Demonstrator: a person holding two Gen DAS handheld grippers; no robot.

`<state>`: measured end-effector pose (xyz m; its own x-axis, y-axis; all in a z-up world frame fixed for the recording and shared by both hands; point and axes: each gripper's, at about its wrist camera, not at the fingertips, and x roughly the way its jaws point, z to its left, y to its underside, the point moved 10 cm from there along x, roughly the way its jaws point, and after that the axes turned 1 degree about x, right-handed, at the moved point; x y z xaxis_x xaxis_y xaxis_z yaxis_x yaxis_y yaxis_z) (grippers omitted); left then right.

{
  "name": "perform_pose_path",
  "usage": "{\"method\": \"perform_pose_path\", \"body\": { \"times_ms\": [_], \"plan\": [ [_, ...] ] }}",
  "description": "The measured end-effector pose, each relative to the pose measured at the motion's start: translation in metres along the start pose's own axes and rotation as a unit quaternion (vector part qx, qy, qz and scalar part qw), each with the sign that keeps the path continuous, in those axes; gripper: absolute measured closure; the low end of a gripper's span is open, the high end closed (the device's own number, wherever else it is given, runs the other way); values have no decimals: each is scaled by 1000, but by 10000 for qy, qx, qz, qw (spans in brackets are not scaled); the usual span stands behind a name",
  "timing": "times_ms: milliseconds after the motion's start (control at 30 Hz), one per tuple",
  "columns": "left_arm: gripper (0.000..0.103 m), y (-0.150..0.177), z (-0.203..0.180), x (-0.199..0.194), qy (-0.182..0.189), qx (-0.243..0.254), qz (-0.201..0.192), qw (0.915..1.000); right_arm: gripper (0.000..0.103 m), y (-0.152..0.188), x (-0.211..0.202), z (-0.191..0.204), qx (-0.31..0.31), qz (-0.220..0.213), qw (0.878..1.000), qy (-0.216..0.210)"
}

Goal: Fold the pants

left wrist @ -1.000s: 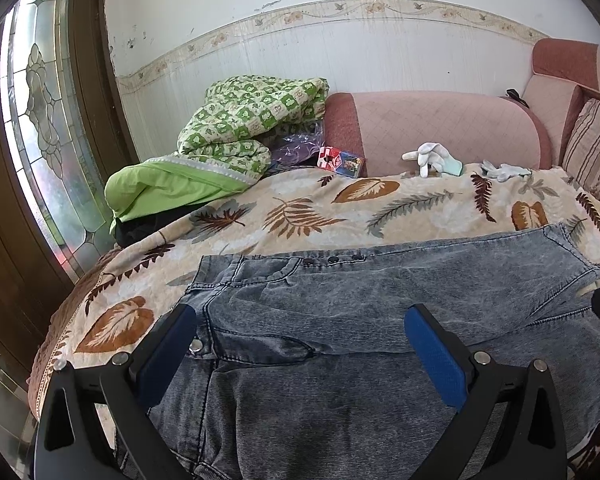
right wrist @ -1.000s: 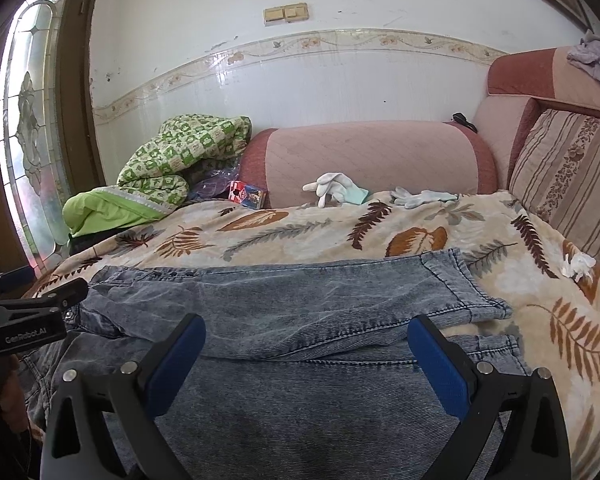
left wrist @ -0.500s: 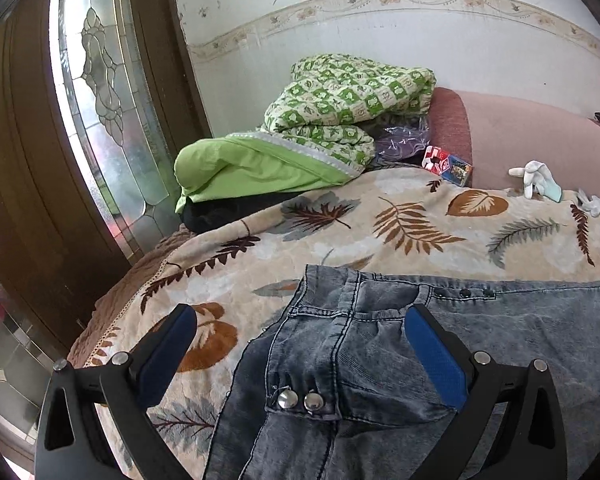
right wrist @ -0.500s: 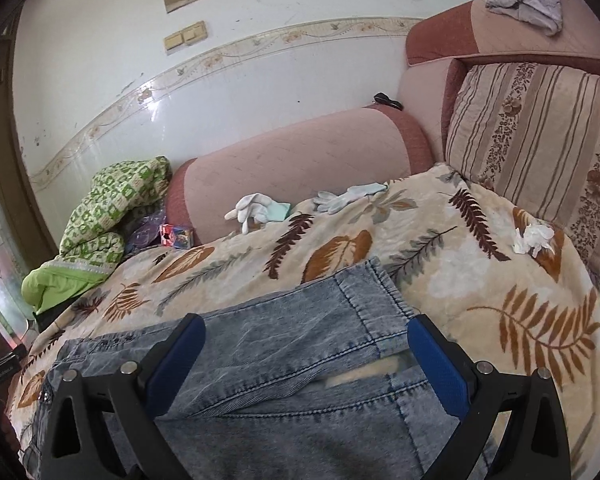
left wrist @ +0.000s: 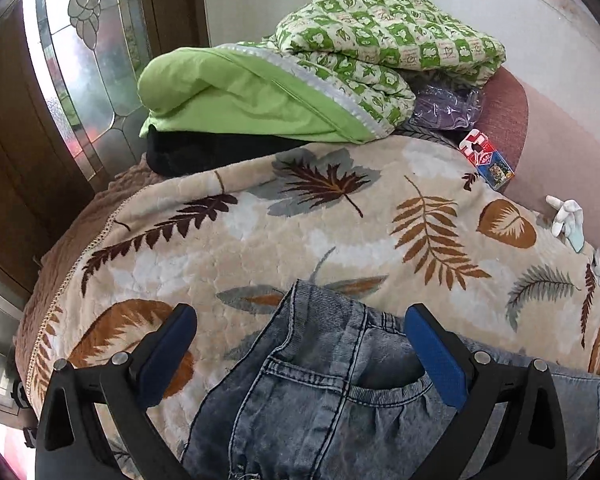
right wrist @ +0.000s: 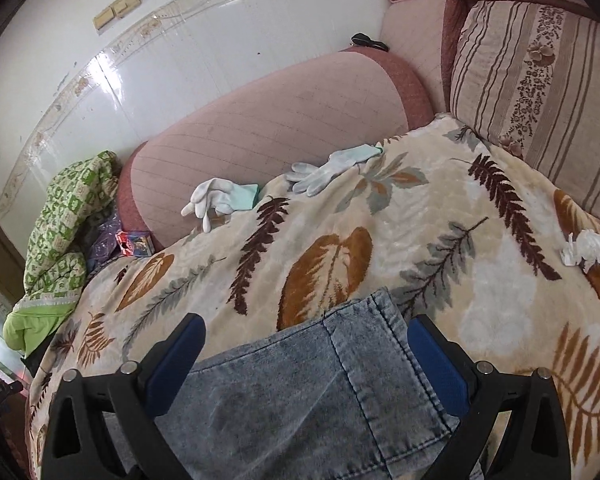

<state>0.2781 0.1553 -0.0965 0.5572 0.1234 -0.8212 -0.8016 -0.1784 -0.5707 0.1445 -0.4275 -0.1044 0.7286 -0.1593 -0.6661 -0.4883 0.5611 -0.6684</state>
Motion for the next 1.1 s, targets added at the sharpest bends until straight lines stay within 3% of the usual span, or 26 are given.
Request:
{"method": "perform_pose_path", "body": {
  "times_ms": [267,433,500,567,633,700,733,767,933,1033,1100],
  "plan": [
    [0,7,-2,60,260,9,549,9982,1,10,47,-12,-273,438,9985,208],
    [1,3,-8,78,536,71,671,9963,1,8,59,-18,-257,724,9970,5],
    [10,4,-13,86,726,74,792,9942,1,6,62,-21,-268,772,9966,-76],
    [33,11,-20,93,899,85,959,9913,2,4,63,-25,-217,793,9965,-139],
    [42,17,-27,98,1002,168,1079,9890,4,4,67,-28,-69,832,9962,-260],
    [45,16,-31,98,1007,260,1015,9894,12,5,72,-27,20,936,9947,-427],
    [53,17,-34,97,1109,266,1025,9882,17,7,75,-28,32,990,9942,-410],
    [54,17,-37,96,1190,269,1044,9870,22,9,79,-30,27,1026,9943,-282],
    [48,17,-39,99,1235,263,1070,9862,22,12,93,-52,-194,986,9934,550],
    [49,17,-39,99,1274,263,1040,9860,23,16,102,-53,-92,1118,9931,354],
    [57,16,-39,98,1295,263,1002,9862,32,23,110,-52,-162,1266,9913,336]
  ]
}}
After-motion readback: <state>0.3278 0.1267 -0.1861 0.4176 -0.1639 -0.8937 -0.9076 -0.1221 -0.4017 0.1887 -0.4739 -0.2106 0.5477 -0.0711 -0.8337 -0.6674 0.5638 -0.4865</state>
